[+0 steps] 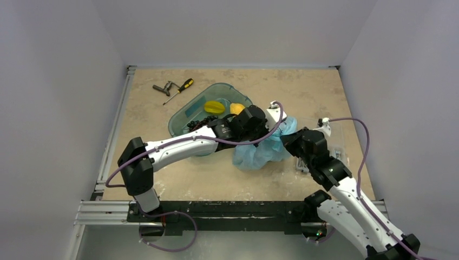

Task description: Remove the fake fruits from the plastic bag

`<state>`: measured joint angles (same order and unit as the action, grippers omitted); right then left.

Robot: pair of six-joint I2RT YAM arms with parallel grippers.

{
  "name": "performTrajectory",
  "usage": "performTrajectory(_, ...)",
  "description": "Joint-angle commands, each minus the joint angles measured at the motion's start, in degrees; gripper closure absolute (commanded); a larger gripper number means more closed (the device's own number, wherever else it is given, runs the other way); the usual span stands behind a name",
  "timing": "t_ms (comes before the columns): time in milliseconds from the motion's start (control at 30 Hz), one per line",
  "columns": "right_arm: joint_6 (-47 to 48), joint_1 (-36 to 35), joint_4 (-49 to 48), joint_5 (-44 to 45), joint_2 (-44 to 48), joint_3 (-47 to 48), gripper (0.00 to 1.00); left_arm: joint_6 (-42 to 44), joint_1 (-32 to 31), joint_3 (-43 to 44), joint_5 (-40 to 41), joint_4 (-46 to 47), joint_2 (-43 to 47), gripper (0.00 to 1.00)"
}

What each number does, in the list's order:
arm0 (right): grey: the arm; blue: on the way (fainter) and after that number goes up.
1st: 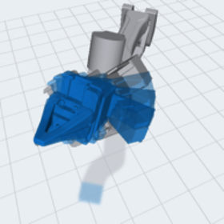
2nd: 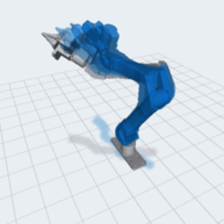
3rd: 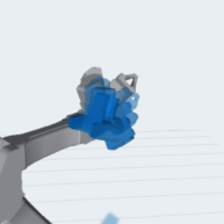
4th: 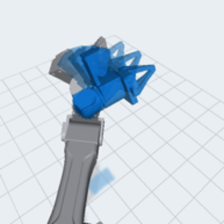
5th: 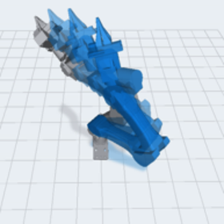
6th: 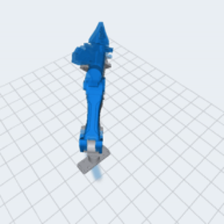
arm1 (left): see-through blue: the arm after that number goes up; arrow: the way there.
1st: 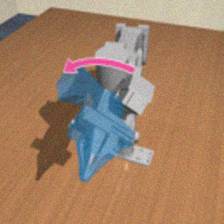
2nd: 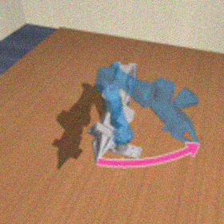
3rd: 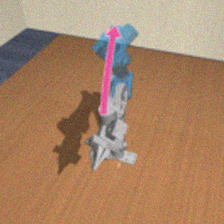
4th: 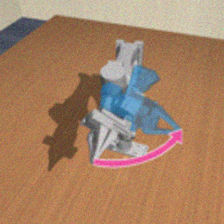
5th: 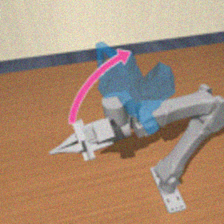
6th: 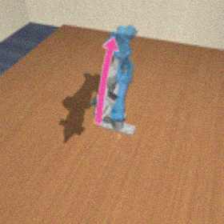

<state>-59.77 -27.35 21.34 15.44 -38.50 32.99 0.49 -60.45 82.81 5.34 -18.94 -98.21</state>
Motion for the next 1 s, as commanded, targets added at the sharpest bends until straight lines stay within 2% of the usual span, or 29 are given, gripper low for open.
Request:
performTrajectory(0, -9.6, 1.3, 10.0, 6.1, 2.6, 4.8, 1.0, -4.2, -0.2, -0.5, -1.4, 1.7, 4.4, 0.85)
performTrajectory(67, -14.3, 2.7, 13.8, 6.4, 4.4, 5.1, 1.0, -5.2, 0.0, -1.9, -0.4, 2.4, 5.3, 0.99)
performTrajectory(133, -20.0, 4.9, 16.4, 6.3, 7.7, 4.0, 1.0, -4.9, 0.0, -2.1, 0.2, 2.2, 5.7, 1.0)
performTrajectory(267, -30.4, 7.2, 15.5, 4.0, 18.0, -2.2, 1.0, -5.3, 0.5, -2.7, 1.4, 2.6, 5.9, 1.0)
performTrajectory(467, -40.1, 7.2, 19.4, 10.4, 30.9, -6.5, 1.0, -8.1, 3.3, -2.2, -1.3, 1.8, 4.9, 1.0)
performTrajectory(567, -35.8, 7.2, 19.6, 15.7, 33.3, -5.2, 1.0, -9.0, 4.9, -1.2, -3.2, 0.9, 4.1, 1.0)
performTrajectory(733, -30.9, 7.2, 24.3, 18.5, 30.7, -1.7, 1.0, -9.5, 5.4, -0.7, -4.4, 0.4, 4.1, 1.0)
performTrajectory(833, -17.4, 7.2, 21.9, 18.4, 27.7, 1.4, 0.98, -9.6, 5.4, -0.3, -5.1, 0.0, 3.9, 1.0)
performTrajectory(900, -8.6, 7.3, 22.3, 18.0, 23.0, 6.2, 0.88, -9.6, 5.4, -0.3, -5.1, 0.0, 4.0, 1.0)
performTrajectory(967, 6.5, 7.2, 20.1, 14.6, 17.0, 10.9, 0.77, -9.7, 5.4, -0.3, -6.3, -0.1, 3.8, 1.0)
